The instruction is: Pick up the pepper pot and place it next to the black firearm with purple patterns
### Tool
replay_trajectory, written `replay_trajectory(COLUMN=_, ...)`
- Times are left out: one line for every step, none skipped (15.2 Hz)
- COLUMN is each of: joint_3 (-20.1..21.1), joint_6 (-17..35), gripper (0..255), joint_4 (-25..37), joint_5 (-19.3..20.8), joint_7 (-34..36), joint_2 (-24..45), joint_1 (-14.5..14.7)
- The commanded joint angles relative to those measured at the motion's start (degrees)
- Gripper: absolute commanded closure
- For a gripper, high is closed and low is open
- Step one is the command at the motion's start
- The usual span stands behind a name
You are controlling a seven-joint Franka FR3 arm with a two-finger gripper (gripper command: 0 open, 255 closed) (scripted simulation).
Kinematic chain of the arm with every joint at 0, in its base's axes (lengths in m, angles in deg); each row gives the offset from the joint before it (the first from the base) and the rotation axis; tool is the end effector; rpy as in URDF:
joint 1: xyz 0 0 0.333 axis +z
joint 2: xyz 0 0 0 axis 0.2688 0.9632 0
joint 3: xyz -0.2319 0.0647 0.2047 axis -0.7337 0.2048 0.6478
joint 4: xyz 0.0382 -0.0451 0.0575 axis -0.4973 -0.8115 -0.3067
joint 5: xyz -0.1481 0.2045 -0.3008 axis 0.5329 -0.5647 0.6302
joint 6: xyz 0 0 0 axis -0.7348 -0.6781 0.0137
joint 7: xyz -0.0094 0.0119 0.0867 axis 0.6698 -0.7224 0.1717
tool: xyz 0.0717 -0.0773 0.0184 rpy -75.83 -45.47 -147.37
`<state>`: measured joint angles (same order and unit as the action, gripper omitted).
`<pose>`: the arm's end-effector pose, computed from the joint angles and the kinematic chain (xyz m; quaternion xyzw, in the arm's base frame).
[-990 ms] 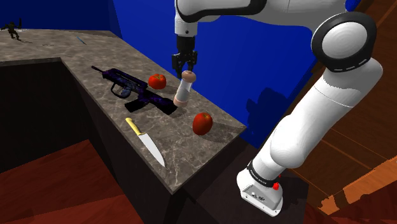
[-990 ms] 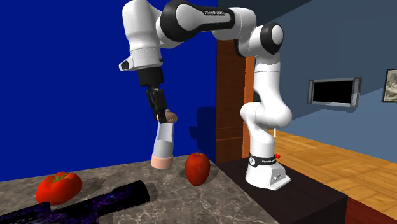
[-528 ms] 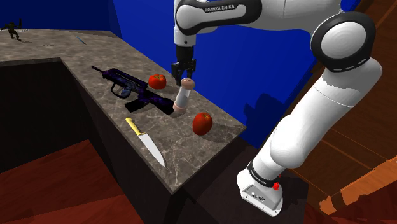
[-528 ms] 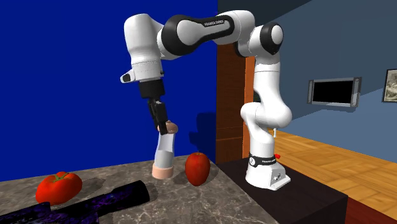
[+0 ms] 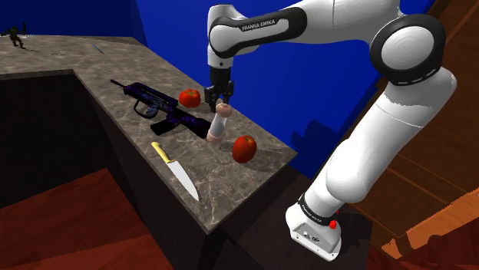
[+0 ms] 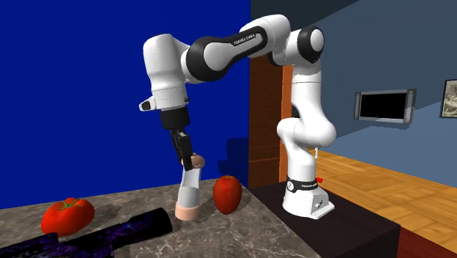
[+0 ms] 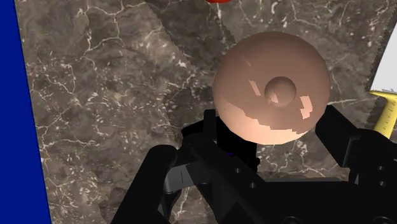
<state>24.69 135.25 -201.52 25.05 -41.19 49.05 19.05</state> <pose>0.5251 0.0394 0.4304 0.9957 0.0124 -0.0911 0.0125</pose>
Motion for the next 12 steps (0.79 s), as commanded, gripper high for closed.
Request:
replay_trajectory(joint_3=-0.03, joint_6=1.59, gripper=255, joint_4=-1.15, joint_5=0.03, joint_7=-0.03, joint_2=0.4, joint_1=-0.03)
replay_trajectory(joint_3=-0.03, joint_6=2.33, gripper=255, joint_4=-1.63, joint_5=0.04, joint_7=-0.02, joint_2=0.67, joint_1=-0.03)
replay_trajectory(joint_3=-0.03, joint_6=3.08, gripper=255, joint_4=-2.1, joint_5=0.04, joint_7=0.0, joint_2=0.94, joint_1=-0.03)
replay_trajectory(joint_3=-0.03, joint_6=3.57, gripper=255, joint_4=-2.42, joint_5=0.05, joint_7=0.0, joint_2=1.11, joint_1=-0.03)
replay_trajectory(joint_3=-0.03, joint_6=3.57, gripper=255, joint_4=-2.41, joint_5=0.05, joint_7=0.0, joint_2=1.12, joint_1=-0.03)
replay_trajectory(joint_3=-0.03, joint_6=3.57, gripper=255, joint_4=-2.41, joint_5=0.05, joint_7=0.0, joint_2=1.12, joint_1=-0.03)
replay_trajectory(joint_3=-0.03, joint_6=3.57, gripper=255, joint_4=-2.41, joint_5=0.05, joint_7=0.0, joint_2=1.12, joint_1=-0.03)
replay_trajectory(joint_3=-0.03, joint_6=3.57, gripper=255, joint_4=-2.41, joint_5=0.05, joint_7=0.0, joint_2=1.12, joint_1=-0.03)
replay_trajectory(joint_3=-0.03, joint_6=3.57, gripper=255, joint_4=-2.41, joint_5=0.05, joint_7=0.0, joint_2=1.12, joint_1=-0.03)
replay_trajectory(joint_3=-0.03, joint_6=3.57, gripper=255, joint_4=-2.41, joint_5=0.05, joint_7=0.0, joint_2=1.12, joint_1=-0.03)
replay_trajectory(joint_3=-0.03, joint_6=3.57, gripper=255, joint_4=-2.41, joint_5=0.05, joint_7=0.0, joint_2=1.12, joint_1=-0.03)
replay_trajectory(joint_3=-0.03, joint_6=3.57, gripper=255, joint_4=-2.41, joint_5=0.05, joint_7=0.0, joint_2=1.12, joint_1=-0.03)
